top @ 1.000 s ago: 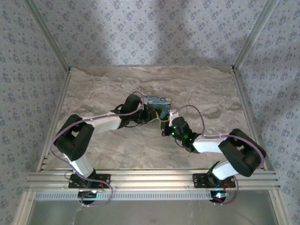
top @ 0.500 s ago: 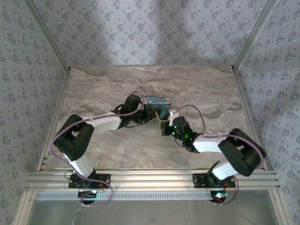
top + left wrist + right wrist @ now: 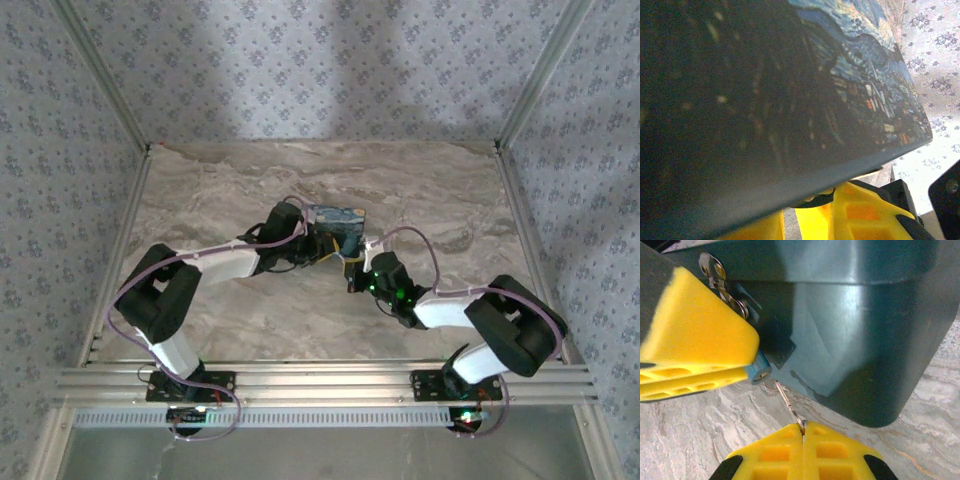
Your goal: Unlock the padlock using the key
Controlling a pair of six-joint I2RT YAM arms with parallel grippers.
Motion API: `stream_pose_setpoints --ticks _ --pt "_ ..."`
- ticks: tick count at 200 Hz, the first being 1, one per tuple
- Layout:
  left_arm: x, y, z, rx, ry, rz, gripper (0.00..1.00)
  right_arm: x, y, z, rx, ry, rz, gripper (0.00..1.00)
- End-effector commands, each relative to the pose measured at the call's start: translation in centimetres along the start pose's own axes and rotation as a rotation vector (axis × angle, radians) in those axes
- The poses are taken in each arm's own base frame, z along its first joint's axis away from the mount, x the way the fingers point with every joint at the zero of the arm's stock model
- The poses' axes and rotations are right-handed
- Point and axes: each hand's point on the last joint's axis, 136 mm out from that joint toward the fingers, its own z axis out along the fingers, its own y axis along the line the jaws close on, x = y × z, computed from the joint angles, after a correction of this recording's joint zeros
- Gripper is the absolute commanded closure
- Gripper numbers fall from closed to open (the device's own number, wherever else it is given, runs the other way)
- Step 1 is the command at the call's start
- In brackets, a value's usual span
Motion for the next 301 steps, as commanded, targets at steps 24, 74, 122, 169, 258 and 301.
stream_pose_setpoints --ticks 24,74,122,169,258,301 --pt "0.4 -1.1 -0.1 0.043 0.018 0.015 0.79 -1.1 0.3 -0.6 -0.019 -0.046 0.002 1.00" --pt "0.5 -1.0 -0.1 0.039 0.022 0.017 0.79 -1.8 0.9 -0.7 -0.042 -0.067 -0.001 1.00" --pt "0.5 -1.0 0.0 0.039 0.027 0.015 0.79 -1.9 1.1 -0.6 -0.048 -0.063 -0.006 1.00" --pt "0.6 -0.8 0.1 0.037 0.029 0.016 0.79 -1.8 1.5 -0.3 -0.067 -0.051 -0.014 1.00" --pt "0.7 -0.9 0.1 0.042 0.034 0.019 0.79 -2.4 1.7 -0.2 -0.072 -0.068 -0.009 1.00" --pt "0.8 -0.8 0.0 0.042 0.037 0.020 0.79 -2.9 1.2 0.1 -0.065 -0.084 0.023 1.00"
